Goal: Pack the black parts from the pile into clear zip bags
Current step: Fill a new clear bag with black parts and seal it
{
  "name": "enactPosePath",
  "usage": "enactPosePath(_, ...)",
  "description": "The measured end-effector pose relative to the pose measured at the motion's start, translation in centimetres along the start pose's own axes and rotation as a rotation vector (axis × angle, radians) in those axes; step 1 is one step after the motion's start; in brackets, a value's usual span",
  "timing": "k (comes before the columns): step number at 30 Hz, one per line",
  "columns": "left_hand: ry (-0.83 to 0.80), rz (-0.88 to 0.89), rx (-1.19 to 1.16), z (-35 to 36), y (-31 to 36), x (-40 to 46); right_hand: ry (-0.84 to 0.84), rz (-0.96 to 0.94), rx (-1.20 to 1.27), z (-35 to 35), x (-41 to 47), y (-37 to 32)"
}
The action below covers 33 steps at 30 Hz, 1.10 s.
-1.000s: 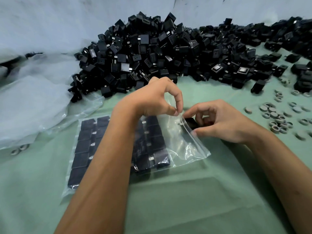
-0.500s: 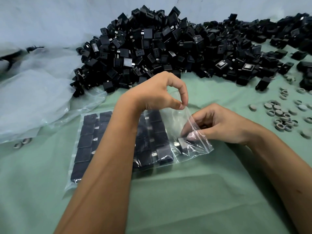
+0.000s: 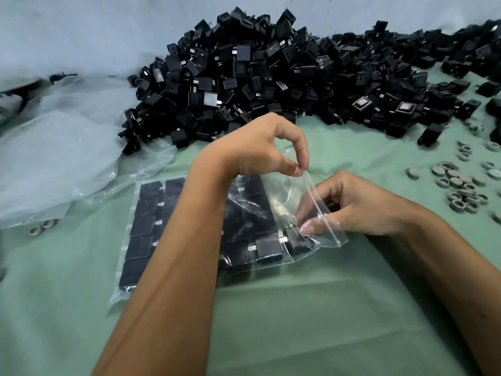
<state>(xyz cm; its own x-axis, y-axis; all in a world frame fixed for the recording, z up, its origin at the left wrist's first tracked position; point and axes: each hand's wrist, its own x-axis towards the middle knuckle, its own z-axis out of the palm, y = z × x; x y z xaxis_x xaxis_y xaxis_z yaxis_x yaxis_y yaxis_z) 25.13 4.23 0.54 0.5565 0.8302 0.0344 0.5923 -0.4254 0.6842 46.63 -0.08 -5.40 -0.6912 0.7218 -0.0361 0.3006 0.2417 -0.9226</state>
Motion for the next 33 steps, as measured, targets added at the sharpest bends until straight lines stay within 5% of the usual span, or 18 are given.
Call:
enactPosePath(11,-0.015,-0.008,0.018,0.5,-0.2,0.2,-0.002,0.017,0.036,-1.1,-0.4,0.4)
enactPosePath(15,-0.022,-0.029,0.027,0.3,-0.9,0.2,0.586,0.072,0.176,-2.6,1.8,2.1)
enactPosePath(18,-0.037,-0.065,0.028,0.5,-1.2,0.2,0.858,0.155,-0.102,-4.2,6.3,2.4)
enactPosePath(22,-0.035,-0.041,0.037,0.4,-1.1,0.2,0.634,0.112,-0.774,-6.6,12.3,1.4)
enactPosePath(25,-0.049,-0.064,0.026,0.2,-1.1,0.0,0.401,0.068,-0.993,-7.2,15.4,0.9)
enactPosePath(28,-0.058,-0.071,0.009,0.1,-1.0,-0.2,0.385,0.036,-1.034,-7.3,15.7,1.0)
enactPosePath(33,-0.063,-0.072,-0.001,-0.1,-0.7,-0.4,0.647,-0.043,-0.759,-6.4,11.4,1.0)
